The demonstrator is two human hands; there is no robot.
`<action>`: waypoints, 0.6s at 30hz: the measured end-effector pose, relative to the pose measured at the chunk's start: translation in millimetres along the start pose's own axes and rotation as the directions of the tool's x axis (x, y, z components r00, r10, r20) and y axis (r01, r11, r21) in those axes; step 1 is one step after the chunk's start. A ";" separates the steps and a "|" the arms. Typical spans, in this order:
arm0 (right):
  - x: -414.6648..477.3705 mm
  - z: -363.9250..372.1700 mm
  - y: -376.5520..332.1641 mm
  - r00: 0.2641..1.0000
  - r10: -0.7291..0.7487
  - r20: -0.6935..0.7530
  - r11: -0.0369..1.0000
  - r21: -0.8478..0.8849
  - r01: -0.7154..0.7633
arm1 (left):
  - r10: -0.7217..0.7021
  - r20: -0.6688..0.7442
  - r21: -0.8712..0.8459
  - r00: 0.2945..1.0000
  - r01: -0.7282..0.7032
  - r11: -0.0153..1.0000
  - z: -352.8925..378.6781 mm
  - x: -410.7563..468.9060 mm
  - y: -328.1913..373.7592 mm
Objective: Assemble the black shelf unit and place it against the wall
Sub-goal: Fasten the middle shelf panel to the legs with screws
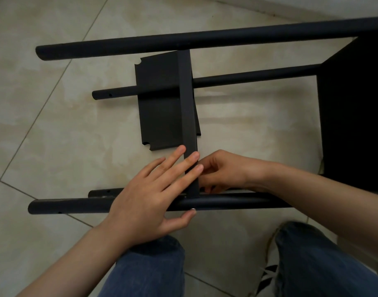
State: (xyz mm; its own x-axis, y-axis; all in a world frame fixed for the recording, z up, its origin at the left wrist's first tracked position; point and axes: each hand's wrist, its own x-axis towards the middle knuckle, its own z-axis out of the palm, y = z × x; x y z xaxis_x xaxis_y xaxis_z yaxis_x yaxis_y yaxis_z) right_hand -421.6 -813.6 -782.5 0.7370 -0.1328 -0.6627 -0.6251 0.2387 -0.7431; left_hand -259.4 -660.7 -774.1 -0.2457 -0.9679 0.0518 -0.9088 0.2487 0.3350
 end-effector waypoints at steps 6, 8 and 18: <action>5.9 4.5 -1.5 0.998 0.032 -0.052 0.998 -0.045 -0.034 | 0.002 0.001 -0.003 1.000 -0.002 1.000 -0.4 -0.1 -0.3; 7.3 5.7 -1.2 0.997 0.048 -0.052 0.997 -0.052 -0.051 | 0.002 0.002 -0.005 1.000 -0.002 1.000 -0.2 0.4 -0.4; 6.1 2.7 -0.9 0.995 0.103 -0.003 0.994 -0.031 -0.103 | 0.008 -0.002 0.004 1.000 -0.008 1.000 -0.4 0.0 0.0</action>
State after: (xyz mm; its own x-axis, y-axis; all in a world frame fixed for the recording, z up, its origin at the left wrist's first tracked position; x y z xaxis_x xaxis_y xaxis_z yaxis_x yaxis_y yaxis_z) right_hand -415.8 -812.0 -785.6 0.6678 -0.1102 -0.7361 -0.7055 0.2213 -0.6732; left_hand -259.3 -660.7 -773.7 -0.2524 -0.9660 0.0561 -0.9082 0.2565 0.3308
